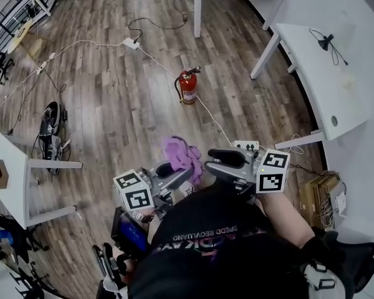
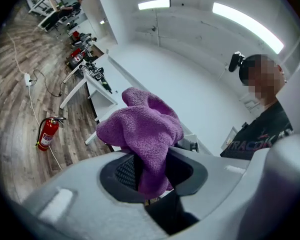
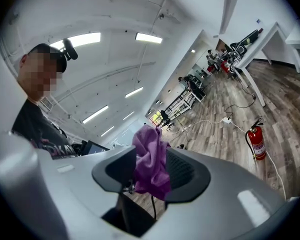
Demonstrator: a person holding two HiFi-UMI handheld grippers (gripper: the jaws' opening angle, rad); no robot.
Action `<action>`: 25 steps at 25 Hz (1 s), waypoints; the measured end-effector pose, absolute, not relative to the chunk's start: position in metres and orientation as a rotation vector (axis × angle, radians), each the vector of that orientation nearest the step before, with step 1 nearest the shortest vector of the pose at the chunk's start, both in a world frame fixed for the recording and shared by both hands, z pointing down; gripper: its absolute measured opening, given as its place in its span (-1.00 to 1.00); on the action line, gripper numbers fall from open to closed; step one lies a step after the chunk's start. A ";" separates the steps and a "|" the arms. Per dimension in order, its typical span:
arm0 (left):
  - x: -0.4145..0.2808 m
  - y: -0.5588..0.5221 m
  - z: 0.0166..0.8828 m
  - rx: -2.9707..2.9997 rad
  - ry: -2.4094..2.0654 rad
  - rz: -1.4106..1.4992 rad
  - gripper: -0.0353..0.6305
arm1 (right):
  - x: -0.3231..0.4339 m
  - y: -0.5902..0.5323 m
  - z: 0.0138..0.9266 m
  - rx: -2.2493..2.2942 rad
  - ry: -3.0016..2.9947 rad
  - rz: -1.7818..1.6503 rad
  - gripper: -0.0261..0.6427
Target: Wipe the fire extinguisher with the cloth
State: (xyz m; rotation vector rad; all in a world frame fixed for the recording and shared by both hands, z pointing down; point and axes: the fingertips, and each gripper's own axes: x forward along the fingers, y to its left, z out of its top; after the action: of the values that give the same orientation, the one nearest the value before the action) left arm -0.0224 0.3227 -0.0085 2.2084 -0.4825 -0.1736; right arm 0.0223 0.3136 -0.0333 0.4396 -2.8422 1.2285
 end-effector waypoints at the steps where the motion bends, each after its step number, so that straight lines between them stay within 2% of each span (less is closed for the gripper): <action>1: -0.016 0.321 -0.008 2.236 -0.483 -0.132 -0.57 | 0.023 0.309 -0.036 0.425 -2.844 1.233 -0.33; 8: 0.026 0.297 0.000 2.324 -0.473 0.031 -0.56 | 0.023 0.277 -0.035 0.270 -2.796 1.202 0.01; 14: 0.075 0.272 0.018 2.398 -0.473 0.203 -0.55 | 0.039 0.254 -0.015 0.112 -2.713 1.200 0.02; 15: 0.083 0.267 0.019 2.399 -0.473 0.209 -0.55 | 0.043 0.250 -0.013 0.088 -2.700 1.198 -0.03; 17: 0.097 0.254 0.020 2.390 -0.477 0.198 -0.54 | 0.056 0.238 -0.012 0.057 -2.698 1.198 -0.38; 19: 0.107 0.241 0.021 2.378 -0.488 0.181 -0.53 | 0.071 0.223 -0.013 0.060 -2.718 1.196 -0.52; 22: 0.113 0.219 0.020 2.356 -0.533 0.124 -0.51 | 0.095 0.194 -0.016 0.119 -2.763 1.242 -0.61; 25: 0.117 0.196 0.016 2.332 -0.592 0.057 -0.50 | 0.123 0.162 -0.018 0.182 -2.799 1.325 -0.62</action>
State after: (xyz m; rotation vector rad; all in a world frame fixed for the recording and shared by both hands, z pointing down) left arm 0.1170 0.1959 0.0158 2.3317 -0.5921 0.0574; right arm 0.1226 0.1625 -0.0176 0.1821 -2.7988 1.3251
